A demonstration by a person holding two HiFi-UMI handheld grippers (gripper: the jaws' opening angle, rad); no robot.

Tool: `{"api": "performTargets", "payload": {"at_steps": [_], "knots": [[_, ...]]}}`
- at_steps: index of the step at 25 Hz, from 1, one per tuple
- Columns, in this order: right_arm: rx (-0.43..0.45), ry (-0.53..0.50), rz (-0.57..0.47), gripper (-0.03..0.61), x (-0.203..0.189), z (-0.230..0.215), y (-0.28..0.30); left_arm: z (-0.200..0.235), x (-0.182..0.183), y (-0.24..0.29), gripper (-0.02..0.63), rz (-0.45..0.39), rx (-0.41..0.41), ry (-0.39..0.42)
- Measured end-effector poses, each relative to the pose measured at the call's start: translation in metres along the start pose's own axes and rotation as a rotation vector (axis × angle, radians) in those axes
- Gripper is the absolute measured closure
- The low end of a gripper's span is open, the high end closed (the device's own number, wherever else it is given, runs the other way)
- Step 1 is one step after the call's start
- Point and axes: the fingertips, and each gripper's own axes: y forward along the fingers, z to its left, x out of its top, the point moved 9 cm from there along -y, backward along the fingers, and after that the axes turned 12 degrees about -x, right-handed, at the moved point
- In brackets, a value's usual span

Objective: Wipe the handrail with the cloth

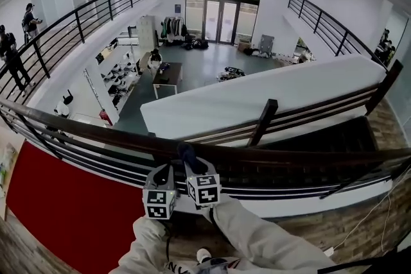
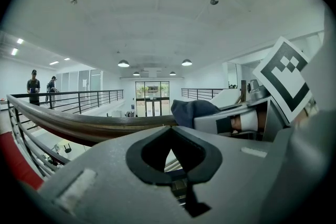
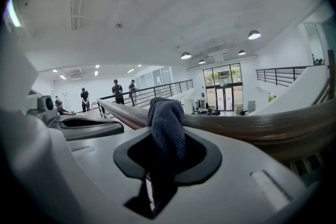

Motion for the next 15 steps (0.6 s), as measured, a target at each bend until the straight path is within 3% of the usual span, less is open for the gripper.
{"api": "performTargets", "payload": {"at_steps": [15], "knots": [[-0.064, 0.050, -0.002, 0.492, -0.013, -0.090, -0.045, -0.088, 0.003, 0.038, 0.609, 0.046, -0.066, 0.014]]}}
